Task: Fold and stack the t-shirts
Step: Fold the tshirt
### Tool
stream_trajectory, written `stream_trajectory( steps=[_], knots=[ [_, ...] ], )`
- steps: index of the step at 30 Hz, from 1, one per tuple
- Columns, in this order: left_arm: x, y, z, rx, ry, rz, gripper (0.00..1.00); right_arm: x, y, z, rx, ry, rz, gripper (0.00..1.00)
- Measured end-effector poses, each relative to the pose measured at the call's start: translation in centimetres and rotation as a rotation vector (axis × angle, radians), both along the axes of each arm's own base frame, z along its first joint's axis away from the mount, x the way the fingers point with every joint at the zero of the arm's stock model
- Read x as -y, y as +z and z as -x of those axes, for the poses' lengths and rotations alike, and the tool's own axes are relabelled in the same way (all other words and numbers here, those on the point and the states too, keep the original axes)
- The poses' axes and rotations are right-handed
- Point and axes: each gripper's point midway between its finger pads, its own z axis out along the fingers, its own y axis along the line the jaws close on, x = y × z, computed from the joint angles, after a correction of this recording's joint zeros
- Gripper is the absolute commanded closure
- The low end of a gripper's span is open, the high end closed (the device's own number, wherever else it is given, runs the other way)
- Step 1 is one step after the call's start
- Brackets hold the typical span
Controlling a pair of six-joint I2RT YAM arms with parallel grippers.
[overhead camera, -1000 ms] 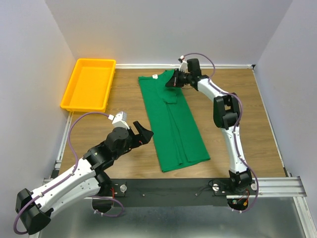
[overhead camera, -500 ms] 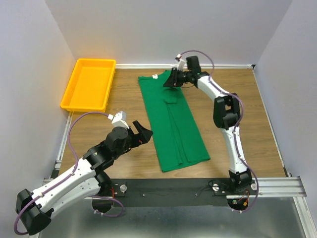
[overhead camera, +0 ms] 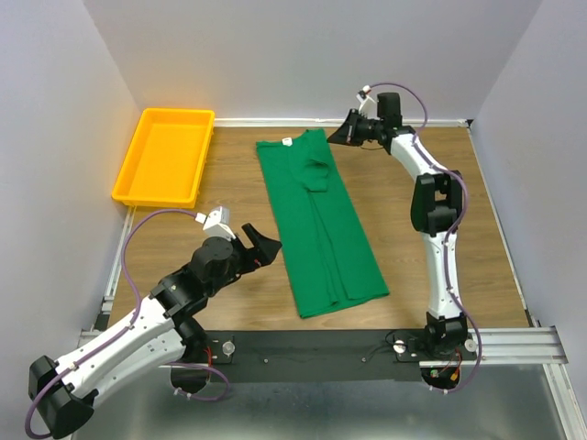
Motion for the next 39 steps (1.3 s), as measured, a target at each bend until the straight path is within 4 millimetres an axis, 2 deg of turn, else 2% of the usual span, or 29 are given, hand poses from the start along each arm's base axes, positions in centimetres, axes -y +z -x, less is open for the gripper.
stream_trajectory(
  steps=[3, 7, 13, 17, 30, 39],
  knots=[
    [0.0, 0.0, 0.0, -0.003, 0.002, 0.003, 0.04, -1.4, -0.7, 0.3, -0.01, 0.021, -0.01, 0.91],
    [0.0, 0.0, 0.1, -0.007, 0.004, 0.006, 0.04, -3.1, -3.1, 0.9, -0.056, 0.04, -0.017, 0.91],
    [0.1, -0.7, 0.1, -0.027, -0.002, -0.009, 0.04, -3.3, -7.6, 1.2, -0.145, 0.033, -0.014, 0.91],
    [0.1, -1.3, 0.1, -0.045, -0.004, -0.027, 0.04, -3.2, -9.9, 1.4, -0.198, 0.016, -0.011, 0.91],
    [0.2, -1.5, 0.1, -0.056, -0.006, -0.035, 0.04, -3.6, -9.6, 1.7, -0.186, 0.054, -0.031, 0.89],
    [0.2, -1.2, 0.2, -0.05, -0.006, -0.023, 0.04, -4.1, -7.2, 1.0, -0.115, 0.085, -0.068, 0.89]
  ],
)
